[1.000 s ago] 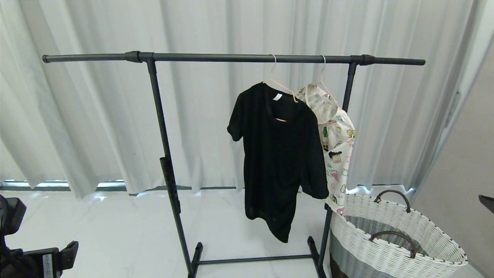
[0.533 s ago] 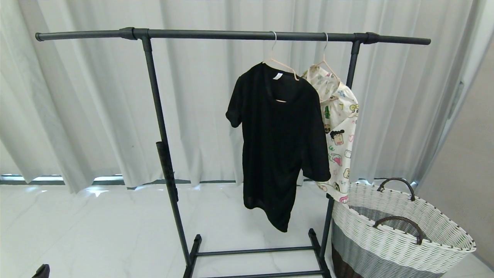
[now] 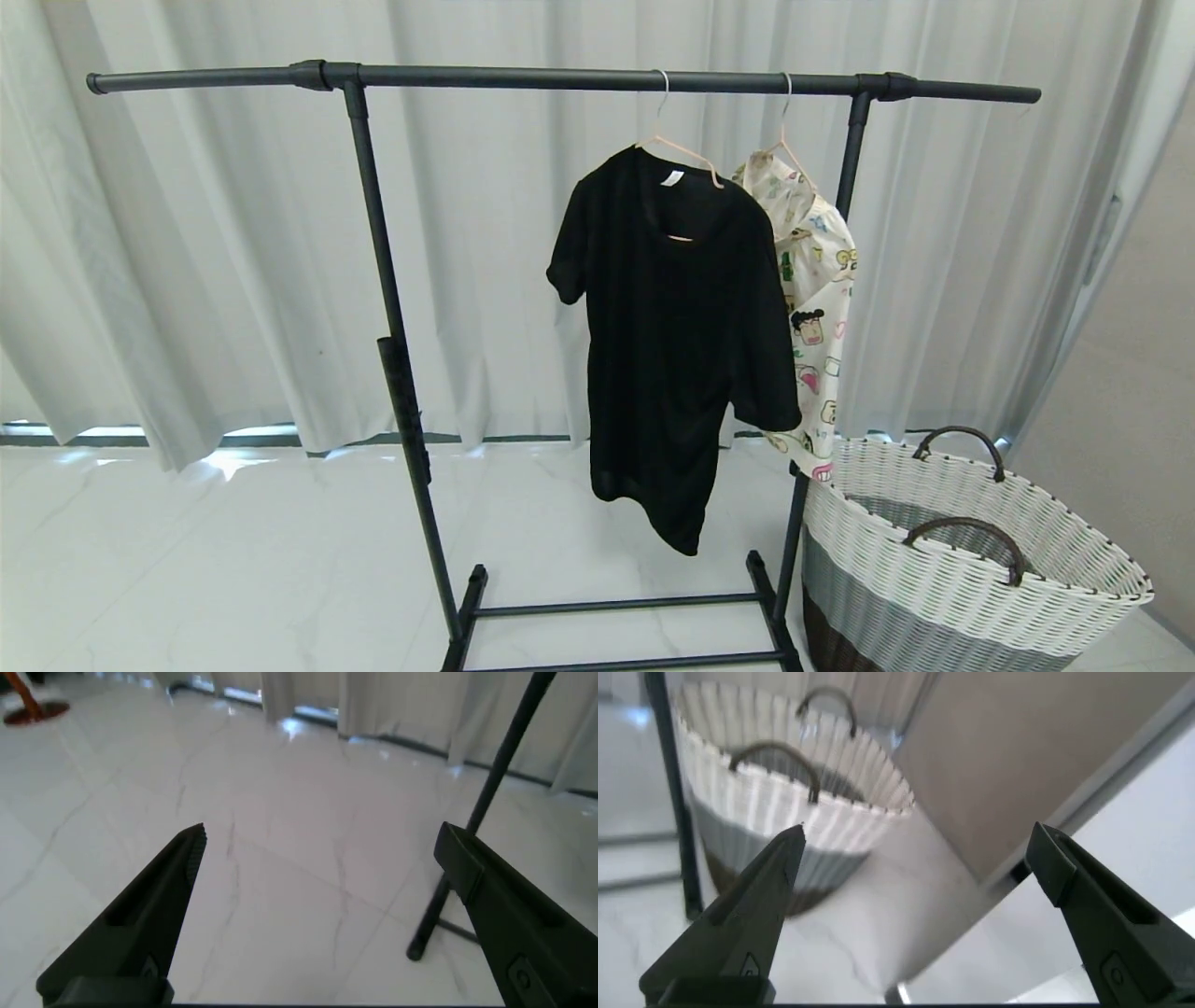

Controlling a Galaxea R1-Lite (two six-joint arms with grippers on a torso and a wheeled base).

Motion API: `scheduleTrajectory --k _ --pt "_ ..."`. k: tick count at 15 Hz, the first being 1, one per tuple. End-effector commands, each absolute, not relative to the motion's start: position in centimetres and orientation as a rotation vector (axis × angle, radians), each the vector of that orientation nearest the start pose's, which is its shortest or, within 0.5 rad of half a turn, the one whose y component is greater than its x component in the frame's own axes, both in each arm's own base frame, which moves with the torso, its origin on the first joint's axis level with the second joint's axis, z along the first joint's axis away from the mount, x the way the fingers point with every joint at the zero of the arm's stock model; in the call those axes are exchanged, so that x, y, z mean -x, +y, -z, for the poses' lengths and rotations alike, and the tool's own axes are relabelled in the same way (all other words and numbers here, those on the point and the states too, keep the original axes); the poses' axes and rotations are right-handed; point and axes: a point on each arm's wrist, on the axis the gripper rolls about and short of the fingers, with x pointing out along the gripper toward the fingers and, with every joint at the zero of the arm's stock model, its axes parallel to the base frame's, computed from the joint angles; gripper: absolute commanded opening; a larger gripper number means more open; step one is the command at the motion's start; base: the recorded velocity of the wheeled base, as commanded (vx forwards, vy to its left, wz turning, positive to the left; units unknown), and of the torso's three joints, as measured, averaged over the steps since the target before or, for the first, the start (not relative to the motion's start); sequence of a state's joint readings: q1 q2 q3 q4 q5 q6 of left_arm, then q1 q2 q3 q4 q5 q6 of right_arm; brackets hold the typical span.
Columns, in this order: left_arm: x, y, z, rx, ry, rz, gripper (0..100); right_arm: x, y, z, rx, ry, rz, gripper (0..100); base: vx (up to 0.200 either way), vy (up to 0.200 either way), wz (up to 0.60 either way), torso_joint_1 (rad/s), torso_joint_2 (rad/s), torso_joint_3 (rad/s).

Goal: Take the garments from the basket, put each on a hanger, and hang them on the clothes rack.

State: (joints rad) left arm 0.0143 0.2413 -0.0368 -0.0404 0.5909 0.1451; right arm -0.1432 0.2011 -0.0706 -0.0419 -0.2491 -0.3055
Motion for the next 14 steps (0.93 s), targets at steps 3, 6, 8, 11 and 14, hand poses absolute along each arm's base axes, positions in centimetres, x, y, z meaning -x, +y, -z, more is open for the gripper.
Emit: scheduleTrajectory --k 3,6,8,11,14 --pt "2.7 1.3 -8.0 -0.192 0.026 -0.58 100 1.6 -0.3 -8.9 0.293 0.043 0.401 100 0.0 0.0 0.0 0.0 0.0 0.0" --pt "2.6 1.1 -7.9 -0.184 0.015 -0.485 100 1.7 -0.3 -9.8 0.263 -0.056 0.388 100 0.0 0.0 0.0 0.0 0.0 0.0" --pt "2.3 0.4 -7.9 -0.065 -0.025 -0.164 100 1.5 0.0 -9.2 0.184 -0.023 0.241 100 0.0 0.0 0.0 0.0 0.0 0.0" --pt "2.3 0.0 -7.5 -0.003 0.0 0.012 100 1.5 0.5 -8.2 0.074 0.061 0.002 100 0.0 0.0 0.0 0.0 0.0 0.0" --pt "2.3 0.0 -7.5 -0.008 0.002 0.008 100 1.5 0.4 -8.3 0.053 0.038 0.059 100 0.0 0.0 0.0 0.0 0.0 0.0"
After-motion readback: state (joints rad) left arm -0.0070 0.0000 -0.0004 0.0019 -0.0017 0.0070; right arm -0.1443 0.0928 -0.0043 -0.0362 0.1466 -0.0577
